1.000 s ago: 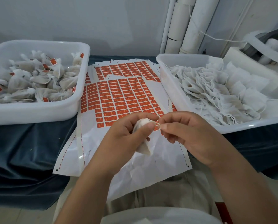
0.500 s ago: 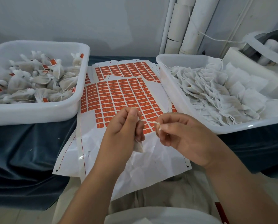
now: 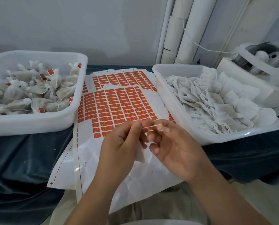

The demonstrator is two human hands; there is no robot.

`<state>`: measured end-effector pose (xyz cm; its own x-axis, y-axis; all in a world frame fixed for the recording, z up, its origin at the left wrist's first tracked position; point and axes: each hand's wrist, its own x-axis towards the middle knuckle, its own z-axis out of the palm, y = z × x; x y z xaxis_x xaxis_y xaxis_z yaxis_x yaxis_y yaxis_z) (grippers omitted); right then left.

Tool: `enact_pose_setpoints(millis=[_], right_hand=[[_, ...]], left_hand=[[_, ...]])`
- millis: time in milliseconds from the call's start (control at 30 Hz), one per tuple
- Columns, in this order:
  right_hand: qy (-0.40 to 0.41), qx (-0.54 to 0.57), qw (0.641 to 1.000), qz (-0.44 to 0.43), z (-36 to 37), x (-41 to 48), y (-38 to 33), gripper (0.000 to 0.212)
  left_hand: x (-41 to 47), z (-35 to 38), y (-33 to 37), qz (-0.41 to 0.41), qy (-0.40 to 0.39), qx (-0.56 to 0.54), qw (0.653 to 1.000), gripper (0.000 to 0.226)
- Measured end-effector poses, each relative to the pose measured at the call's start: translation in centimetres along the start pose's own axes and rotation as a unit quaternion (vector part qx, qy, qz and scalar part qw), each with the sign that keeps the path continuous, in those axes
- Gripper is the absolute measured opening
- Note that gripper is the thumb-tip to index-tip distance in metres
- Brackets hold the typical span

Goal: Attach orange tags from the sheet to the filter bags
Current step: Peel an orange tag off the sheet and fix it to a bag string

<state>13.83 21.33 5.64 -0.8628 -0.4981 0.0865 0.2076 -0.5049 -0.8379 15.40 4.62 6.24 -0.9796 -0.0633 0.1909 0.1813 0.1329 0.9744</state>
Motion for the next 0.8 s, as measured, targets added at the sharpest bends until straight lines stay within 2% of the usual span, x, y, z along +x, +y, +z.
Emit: enact_pose_setpoints(millis=[100, 233, 300, 400, 467, 567, 800], right_hand=[[-0.033, 0.065, 0.997, 0.004, 0.4, 0.2, 0.3, 0.016], [-0.021, 0.072, 0.997, 0.028, 0.5, 0.5, 0.0, 0.015], [-0.009, 0.086, 0.996, 0.032, 0.5, 0.4, -0.1, 0.014], [0.011, 0.134, 0.991, 0.022, 0.4, 0.3, -0.4, 0.010], [0.022, 0.155, 0.987, 0.019, 0.6, 0.3, -0.5, 0.009], [0.048, 0.161, 0.986, 0.017, 1.0, 0.3, -0.4, 0.010], [0.126, 0.119, 0.984, 0.033, 2.2, 0.0, -0.9, 0.007]], left_hand=[[-0.1, 0.1, -0.2, -0.006, 0.012, -0.011, 1.000, 0.038], [0.2, -0.2, -0.4, -0.007, 0.035, -0.009, 0.999, 0.052], [0.3, -0.3, -0.5, -0.016, 0.033, -0.002, 0.999, 0.049], [0.6, -0.8, -0.4, -0.016, -0.035, 0.006, 0.999, 0.043], [0.6, -1.1, -0.1, -0.006, -0.074, 0.016, 0.997, 0.033], [0.5, -1.2, -0.1, 0.017, -0.092, 0.023, 0.995, 0.019], [0.4, -0.4, -0.7, 0.041, 0.022, 0.053, 0.997, 0.031]])
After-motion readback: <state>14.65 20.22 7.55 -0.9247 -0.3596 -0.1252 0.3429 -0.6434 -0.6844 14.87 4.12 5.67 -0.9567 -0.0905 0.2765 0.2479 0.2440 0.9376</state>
